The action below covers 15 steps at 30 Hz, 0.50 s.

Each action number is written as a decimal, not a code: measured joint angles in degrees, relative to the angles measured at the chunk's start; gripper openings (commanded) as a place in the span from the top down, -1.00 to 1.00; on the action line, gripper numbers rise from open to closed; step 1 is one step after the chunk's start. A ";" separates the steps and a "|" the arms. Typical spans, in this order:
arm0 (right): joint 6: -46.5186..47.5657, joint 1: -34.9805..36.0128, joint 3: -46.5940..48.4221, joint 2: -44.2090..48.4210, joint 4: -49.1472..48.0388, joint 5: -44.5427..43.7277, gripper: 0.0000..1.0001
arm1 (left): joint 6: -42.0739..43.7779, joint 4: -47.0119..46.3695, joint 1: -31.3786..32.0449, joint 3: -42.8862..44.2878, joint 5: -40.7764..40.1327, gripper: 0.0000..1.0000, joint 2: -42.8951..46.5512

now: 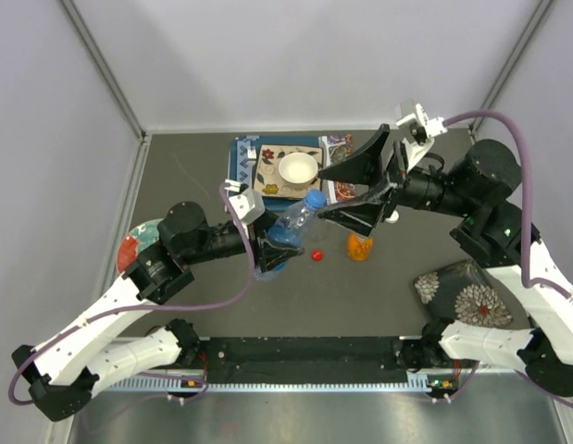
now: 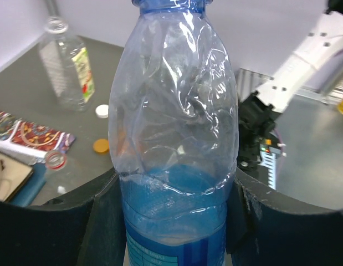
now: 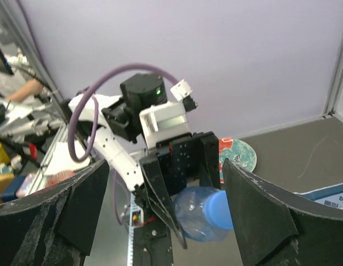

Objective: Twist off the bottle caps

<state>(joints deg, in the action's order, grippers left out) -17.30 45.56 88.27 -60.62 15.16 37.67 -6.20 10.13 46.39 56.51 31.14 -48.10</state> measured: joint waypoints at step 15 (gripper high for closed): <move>-14.40 2.38 -1.38 -3.54 2.12 -28.55 -0.67 | 8.48 -0.94 15.04 -0.11 -43.41 0.20 -0.87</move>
<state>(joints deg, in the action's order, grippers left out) -31.70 47.94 86.89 -64.16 17.28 9.13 2.28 9.19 61.43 56.40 -12.27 -48.97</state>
